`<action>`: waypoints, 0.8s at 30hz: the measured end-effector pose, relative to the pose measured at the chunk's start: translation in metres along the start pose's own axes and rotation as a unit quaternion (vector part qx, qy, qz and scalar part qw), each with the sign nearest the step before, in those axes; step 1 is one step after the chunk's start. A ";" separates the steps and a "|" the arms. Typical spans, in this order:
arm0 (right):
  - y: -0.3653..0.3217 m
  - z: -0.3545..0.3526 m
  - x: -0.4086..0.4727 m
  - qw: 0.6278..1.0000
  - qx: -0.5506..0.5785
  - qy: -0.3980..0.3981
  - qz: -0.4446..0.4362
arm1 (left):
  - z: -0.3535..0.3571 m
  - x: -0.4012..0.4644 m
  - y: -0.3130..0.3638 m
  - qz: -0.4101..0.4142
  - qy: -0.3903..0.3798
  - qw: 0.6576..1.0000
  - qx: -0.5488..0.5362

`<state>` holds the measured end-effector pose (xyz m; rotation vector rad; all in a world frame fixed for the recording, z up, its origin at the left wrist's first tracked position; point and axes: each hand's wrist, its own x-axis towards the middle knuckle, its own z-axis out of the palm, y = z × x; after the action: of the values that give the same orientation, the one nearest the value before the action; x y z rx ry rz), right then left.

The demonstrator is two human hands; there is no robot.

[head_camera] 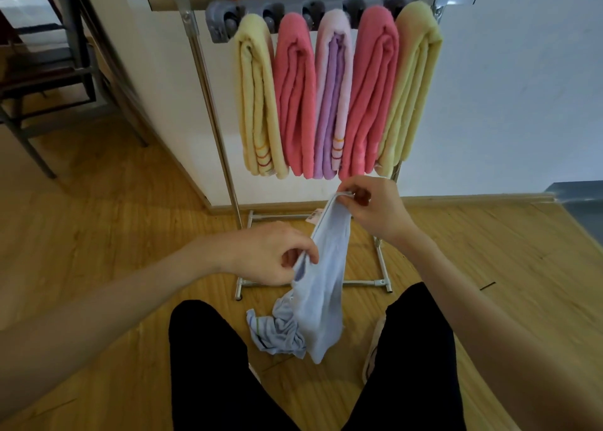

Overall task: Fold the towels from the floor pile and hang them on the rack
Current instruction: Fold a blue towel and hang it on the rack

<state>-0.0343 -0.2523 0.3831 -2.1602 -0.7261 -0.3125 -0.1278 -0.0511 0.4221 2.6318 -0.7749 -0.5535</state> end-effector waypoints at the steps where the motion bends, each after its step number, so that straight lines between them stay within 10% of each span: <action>1: 0.000 0.001 -0.001 1.000 -0.001 -0.006 0.001 | 0.000 0.000 0.000 0.006 -0.009 1.000 0.011; 13: -0.006 0.005 -0.001 1.000 0.027 -0.013 0.009 | 0.007 0.005 -0.007 0.204 0.150 0.920 0.299; 24: -0.017 0.011 0.006 0.996 0.089 -0.015 0.019 | 0.002 0.019 -0.032 0.052 0.308 0.931 0.187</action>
<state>-0.0396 -0.2330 0.3893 -2.0111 -0.7005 -0.1885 -0.0999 -0.0367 0.4019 2.8140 -0.8552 0.4896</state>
